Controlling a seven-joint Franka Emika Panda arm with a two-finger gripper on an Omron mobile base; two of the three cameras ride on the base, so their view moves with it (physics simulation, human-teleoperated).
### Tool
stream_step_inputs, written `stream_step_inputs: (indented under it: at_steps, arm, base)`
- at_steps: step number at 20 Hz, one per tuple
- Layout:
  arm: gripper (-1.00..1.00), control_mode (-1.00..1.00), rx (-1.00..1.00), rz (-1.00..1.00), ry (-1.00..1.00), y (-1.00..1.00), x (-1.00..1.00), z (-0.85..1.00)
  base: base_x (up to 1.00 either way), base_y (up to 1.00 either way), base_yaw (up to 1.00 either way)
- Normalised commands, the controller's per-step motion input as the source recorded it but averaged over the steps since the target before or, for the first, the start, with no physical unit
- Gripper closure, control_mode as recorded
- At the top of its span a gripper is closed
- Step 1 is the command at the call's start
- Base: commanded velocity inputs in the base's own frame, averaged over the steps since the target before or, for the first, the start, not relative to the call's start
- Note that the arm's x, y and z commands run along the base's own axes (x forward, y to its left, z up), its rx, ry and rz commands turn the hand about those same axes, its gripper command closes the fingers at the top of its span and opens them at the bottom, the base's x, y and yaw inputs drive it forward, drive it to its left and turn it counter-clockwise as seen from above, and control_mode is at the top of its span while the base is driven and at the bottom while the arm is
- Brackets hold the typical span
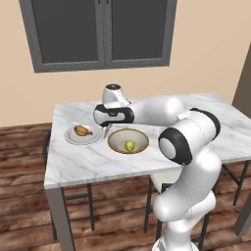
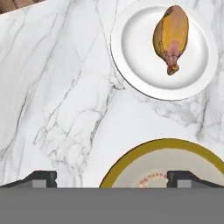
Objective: Pick the chicken drumstick and lemon from their plates and place them in the bowl. Then put the bowl in the fridge.
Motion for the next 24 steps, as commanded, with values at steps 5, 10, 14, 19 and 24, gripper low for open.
stream_step_inputs:
  at_steps: [5,10,14,19,24]
  arm:
    - [-1.00,-1.00,-0.05,0.02,-0.03,0.15,0.40,0.00]
    - [-1.00,-1.00,-0.04,-0.19,0.00,0.32,0.34,0.00]
    - [-1.00,-1.00,0.00,-0.22,0.00,0.35,0.18,0.00]
    - [-1.00,-1.00,0.00,-0.16,0.00,0.17,0.18,-0.04]
    - [-1.00,-1.00,0.00,-0.06,0.00,0.05,0.26,-0.03]
  base:
    - [0.00,0.00,0.00]
    - [0.00,0.00,0.00]
    - [0.00,0.00,0.00]
    - [0.00,0.00,0.00]
    - [0.00,0.00,0.00]
